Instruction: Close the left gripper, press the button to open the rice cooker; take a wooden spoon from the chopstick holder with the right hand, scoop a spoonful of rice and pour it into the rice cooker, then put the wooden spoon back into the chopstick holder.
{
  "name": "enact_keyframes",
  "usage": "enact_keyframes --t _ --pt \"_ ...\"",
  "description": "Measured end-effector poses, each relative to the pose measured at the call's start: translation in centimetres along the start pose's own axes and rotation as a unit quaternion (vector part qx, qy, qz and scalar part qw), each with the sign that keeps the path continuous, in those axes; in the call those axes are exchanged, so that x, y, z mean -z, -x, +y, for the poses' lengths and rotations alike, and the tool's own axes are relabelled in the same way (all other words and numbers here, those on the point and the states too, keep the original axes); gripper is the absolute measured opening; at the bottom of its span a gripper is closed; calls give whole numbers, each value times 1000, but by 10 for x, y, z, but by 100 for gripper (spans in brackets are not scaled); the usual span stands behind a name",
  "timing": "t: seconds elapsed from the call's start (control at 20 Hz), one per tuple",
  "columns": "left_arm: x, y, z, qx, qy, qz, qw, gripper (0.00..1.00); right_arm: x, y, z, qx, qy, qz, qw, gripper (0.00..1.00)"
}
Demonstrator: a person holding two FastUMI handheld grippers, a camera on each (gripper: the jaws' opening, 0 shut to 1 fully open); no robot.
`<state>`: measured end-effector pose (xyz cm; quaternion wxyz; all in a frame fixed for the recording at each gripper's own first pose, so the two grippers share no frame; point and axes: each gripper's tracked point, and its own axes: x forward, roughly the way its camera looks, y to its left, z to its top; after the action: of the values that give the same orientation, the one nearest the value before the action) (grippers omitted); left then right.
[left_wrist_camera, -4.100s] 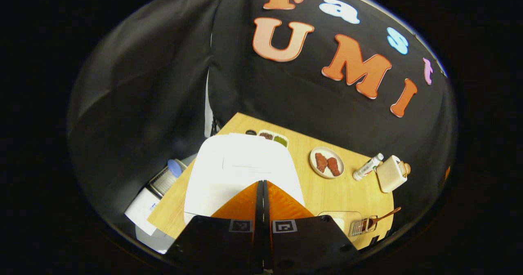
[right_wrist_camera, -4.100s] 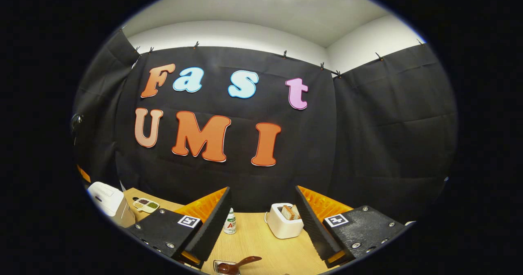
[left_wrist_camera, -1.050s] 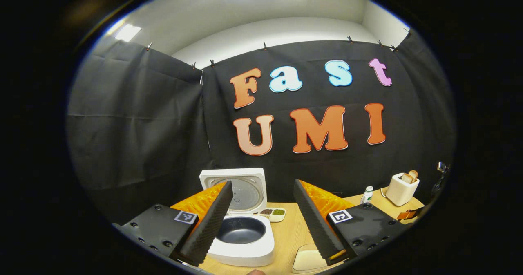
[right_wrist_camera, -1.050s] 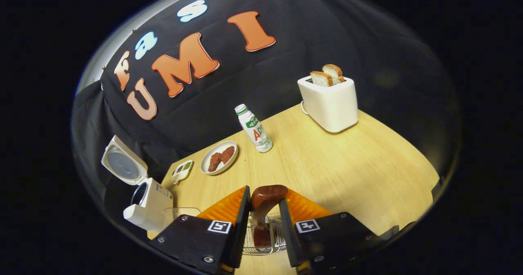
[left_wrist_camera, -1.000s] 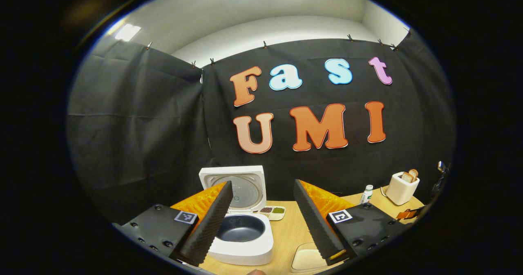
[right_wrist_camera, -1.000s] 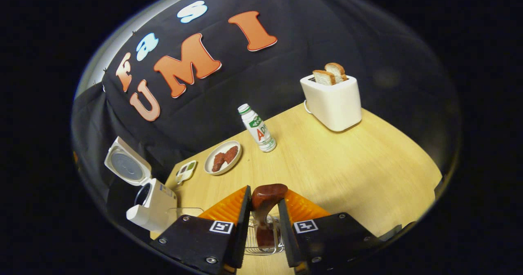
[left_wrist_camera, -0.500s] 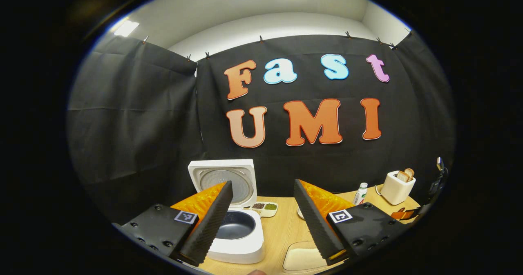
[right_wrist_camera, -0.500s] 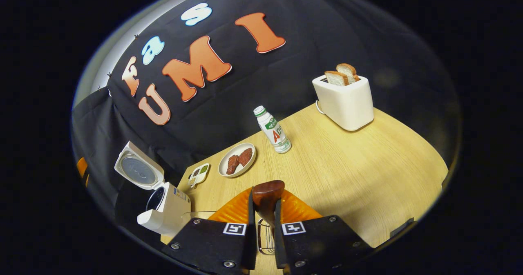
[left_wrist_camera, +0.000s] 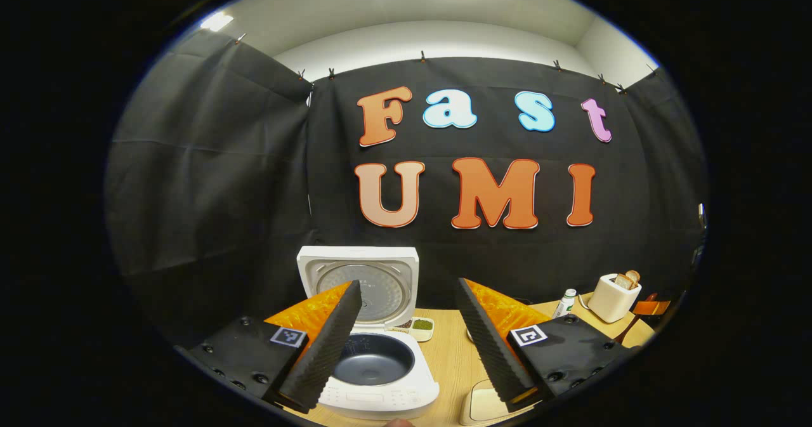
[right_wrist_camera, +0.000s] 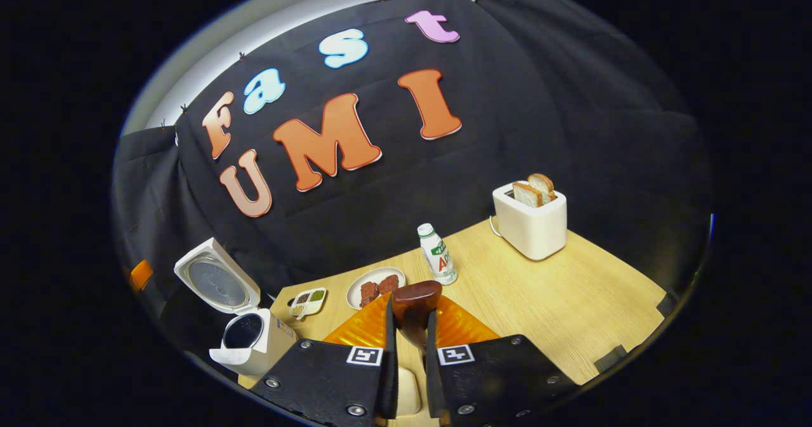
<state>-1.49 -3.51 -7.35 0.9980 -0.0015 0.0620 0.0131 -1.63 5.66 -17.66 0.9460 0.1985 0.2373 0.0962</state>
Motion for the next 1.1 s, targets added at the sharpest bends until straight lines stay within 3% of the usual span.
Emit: enact_keyframes --t 0.2,0.25,0.35,0.55,1.1 --pt "2 2 34 -21 -4 -6 1000 99 -2 4 47 -29 19 -5 999 17" --pt "1 4 41 -25 -5 -10 1000 99 1 4 57 -36 26 -4 999 12" --pt "2 5 51 -32 -8 -10 999 100 10 2 75 -49 37 2 998 17" --pt "6 13 75 -53 -6 -5 999 99 41 -1 104 -78 59 32 995 17" --pt "19 38 106 -102 -11 13 995 100 130 -28 110 -63 190 92 975 18"
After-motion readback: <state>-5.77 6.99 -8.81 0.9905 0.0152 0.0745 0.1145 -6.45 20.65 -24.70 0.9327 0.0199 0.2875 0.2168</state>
